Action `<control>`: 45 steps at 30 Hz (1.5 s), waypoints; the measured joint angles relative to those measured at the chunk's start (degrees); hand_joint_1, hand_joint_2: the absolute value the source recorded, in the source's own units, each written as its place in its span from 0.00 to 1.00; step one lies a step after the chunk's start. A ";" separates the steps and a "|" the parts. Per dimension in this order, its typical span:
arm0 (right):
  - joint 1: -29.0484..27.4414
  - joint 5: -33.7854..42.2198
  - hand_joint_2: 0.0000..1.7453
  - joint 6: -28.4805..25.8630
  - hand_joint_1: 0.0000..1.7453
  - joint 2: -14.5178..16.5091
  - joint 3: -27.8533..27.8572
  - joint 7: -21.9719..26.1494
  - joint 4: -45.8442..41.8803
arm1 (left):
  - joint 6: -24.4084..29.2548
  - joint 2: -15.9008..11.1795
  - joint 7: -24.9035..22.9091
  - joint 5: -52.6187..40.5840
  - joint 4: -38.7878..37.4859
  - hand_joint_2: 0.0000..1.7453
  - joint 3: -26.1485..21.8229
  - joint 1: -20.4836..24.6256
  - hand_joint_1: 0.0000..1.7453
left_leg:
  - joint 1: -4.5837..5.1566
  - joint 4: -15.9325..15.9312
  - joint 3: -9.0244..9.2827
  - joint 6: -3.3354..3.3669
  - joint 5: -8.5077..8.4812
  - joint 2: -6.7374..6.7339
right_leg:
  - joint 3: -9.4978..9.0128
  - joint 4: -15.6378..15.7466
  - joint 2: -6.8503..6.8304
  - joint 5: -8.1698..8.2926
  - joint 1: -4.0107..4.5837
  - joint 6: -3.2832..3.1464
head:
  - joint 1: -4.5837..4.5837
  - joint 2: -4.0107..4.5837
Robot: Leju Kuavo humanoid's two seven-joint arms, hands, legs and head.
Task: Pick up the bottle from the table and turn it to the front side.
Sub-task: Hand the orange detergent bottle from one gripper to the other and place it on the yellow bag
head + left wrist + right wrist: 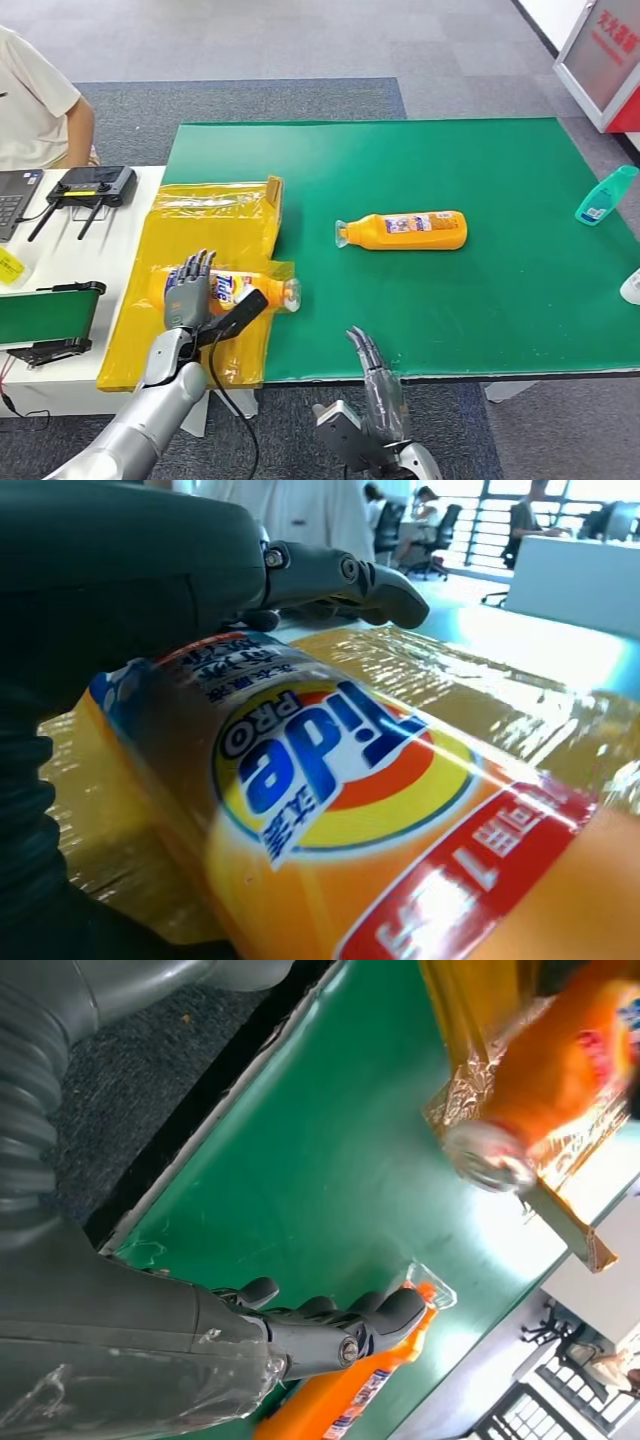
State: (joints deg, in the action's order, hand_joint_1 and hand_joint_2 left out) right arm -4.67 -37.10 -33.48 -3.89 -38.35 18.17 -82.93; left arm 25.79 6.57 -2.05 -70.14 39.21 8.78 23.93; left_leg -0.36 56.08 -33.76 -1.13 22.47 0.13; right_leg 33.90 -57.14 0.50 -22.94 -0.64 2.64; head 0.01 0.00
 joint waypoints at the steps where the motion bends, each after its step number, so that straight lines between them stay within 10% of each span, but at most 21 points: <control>1: 0.00 0.04 1.00 0.40 0.00 0.00 0.01 0.16 0.00 | -1.33 -0.41 -1.92 -3.22 0.00 1.00 0.70 0.14 0.00 | 0.00 0.00 0.01 -0.01 0.00 -0.01 | 0.01 0.00 0.01 0.01 0.00 -0.01 | 0.00 0.00; 18: 0.00 0.35 1.00 1.85 0.00 0.02 0.06 1.84 0.01 | -5.99 -2.69 -5.01 -12.21 0.11 1.00 5.41 1.78 0.00 | -0.02 -0.04 0.09 -0.11 -0.02 -0.02 | -0.06 -0.01 0.02 0.00 0.06 -0.08 | -0.01 0.00; 26: -0.09 0.81 1.00 0.76 0.00 0.02 0.10 2.20 0.03 | -5.02 -2.16 6.08 6.77 4.05 1.00 1.96 -0.52 0.00 | -0.02 -0.04 -0.01 -0.12 -0.07 -0.02 | 0.07 -0.01 0.01 -0.01 0.06 -0.06 | 0.01 0.00; 36: -0.69 0.76 1.00 -2.54 0.00 -0.04 0.47 0.82 -0.28 | -17.37 -2.45 15.36 40.42 27.64 1.00 -2.50 -14.11 0.00 | -0.01 -0.04 -0.16 -0.02 0.23 -0.03 | 0.19 -0.01 0.02 -0.27 0.02 -0.02 | 0.01 0.00; 45: -3.23 5.60 1.00 -2.10 0.00 -0.78 1.78 -3.03 -3.97 | -21.49 -2.60 17.99 50.38 46.70 1.00 -5.66 -32.49 0.00 | -0.01 -0.04 -0.21 -0.06 0.49 -0.07 | 0.29 0.00 0.03 -0.58 0.03 -0.03 | 0.00 0.00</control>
State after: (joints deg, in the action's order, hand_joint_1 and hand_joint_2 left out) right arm -7.90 -31.50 -35.58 -4.67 -36.58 15.14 -86.90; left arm 4.31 3.97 15.94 -19.76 85.92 3.13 -8.56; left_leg -0.38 56.04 -33.96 -1.19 22.96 0.06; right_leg 34.19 -57.15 0.53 -23.51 -0.61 2.61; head 0.01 0.00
